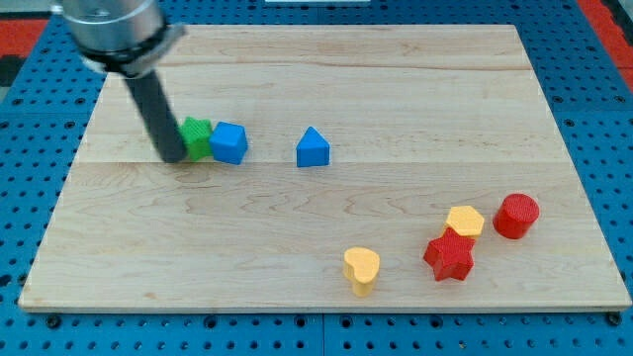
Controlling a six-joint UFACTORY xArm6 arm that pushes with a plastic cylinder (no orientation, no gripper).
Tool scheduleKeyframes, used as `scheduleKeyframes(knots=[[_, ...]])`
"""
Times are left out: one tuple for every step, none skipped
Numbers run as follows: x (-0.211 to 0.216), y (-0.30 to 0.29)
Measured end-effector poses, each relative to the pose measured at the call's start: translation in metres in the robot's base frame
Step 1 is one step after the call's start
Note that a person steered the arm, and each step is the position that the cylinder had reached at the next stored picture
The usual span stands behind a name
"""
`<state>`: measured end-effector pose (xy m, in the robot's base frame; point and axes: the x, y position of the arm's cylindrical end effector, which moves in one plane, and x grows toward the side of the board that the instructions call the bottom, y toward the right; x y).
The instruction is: Slide triangle to the top of green star
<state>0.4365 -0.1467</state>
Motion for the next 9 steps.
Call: scheduleKeyframes(knots=[[0.002,0.053],[0.013,0.066],[0.048,0.107],[0.039,0.171],[0.022,0.181],[-0.001,0.161],[-0.028,0.142],[-0.042,0.103],[-0.042,0.082]])
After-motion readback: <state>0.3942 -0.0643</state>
